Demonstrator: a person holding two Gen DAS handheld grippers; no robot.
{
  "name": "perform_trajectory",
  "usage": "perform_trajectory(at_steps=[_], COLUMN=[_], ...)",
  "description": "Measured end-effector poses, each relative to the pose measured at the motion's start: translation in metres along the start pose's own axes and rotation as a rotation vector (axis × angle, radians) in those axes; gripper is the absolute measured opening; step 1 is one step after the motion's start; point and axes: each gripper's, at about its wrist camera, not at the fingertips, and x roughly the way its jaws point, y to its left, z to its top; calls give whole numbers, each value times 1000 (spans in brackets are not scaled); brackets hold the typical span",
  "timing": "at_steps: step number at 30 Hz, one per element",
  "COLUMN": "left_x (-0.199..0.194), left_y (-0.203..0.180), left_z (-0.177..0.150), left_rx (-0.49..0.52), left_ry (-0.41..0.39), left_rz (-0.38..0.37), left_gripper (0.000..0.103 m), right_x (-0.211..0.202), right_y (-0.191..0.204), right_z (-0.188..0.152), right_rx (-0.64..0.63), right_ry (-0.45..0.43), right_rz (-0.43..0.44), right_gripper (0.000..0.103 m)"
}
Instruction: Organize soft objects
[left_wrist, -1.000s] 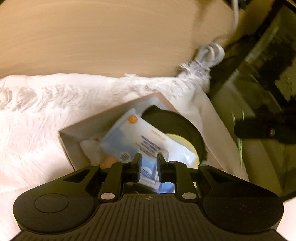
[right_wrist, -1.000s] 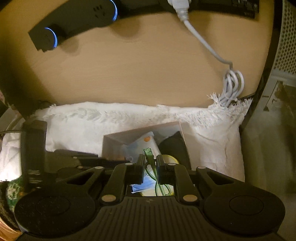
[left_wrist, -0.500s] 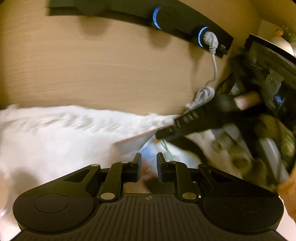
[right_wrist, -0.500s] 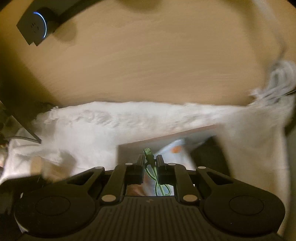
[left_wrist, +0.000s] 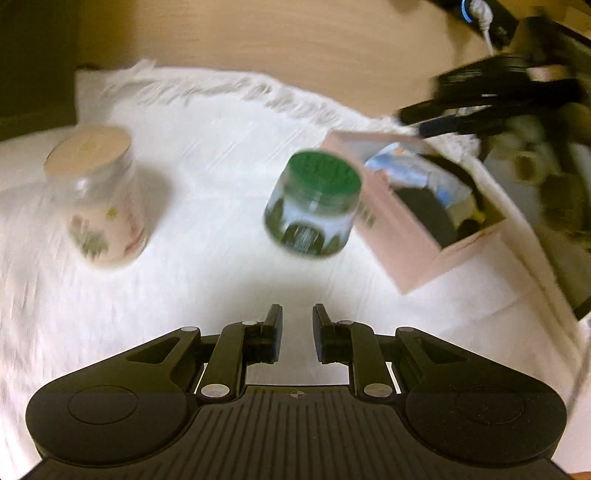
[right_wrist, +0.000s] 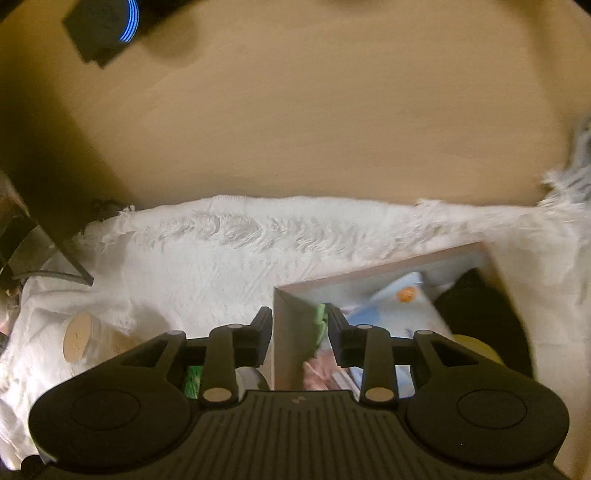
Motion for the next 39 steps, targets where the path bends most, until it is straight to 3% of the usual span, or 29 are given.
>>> perform_trajectory(at_steps=[5, 9, 11, 13, 17, 19, 24, 26, 28, 32, 39], left_x=[4, 12, 15, 19, 34, 41, 45, 45, 45, 46, 45], left_y=[-17, -48, -67, -85, -116, -129, -144, -149, -153, -157, -157], left_z=[-33, -58, -69, -75, -78, -81, -90, -93, -95, -96, -97], left_rx=[-51, -73, -90, -70, -72, -65, -158, -176, -189, -191, -195], left_ry=[-18, -20, -64, -95, -118, -136, -217, -235, -242, -248, -250], left_rz=[84, 157, 201, 239, 310, 353, 443, 471, 487, 512, 512], left_gripper=[20, 21, 31, 53, 81, 88, 88, 88, 88, 88, 88], right_x=[-50, -69, -67, -59, -37, -36, -28, -27, -27, -26, -25], right_y=[-1, -22, -34, -44, -54, -57, -54, -52, -54, -78, -79], right_z=[-58, -112, -136, -157, -183, -191, -199, -204, -204, -205, -210], right_rx=[-145, -183, -190, -236, -314, -336, -413, -455, -447, -353, -358], right_ry=[-78, -58, -25, 32, 103, 47, 2, -34, -64, -105, -145], right_rz=[6, 37, 41, 34, 29, 28, -17, -84, -136, -43, -48], right_gripper=[40, 46, 48, 48, 49, 53, 61, 88, 96, 97, 97])
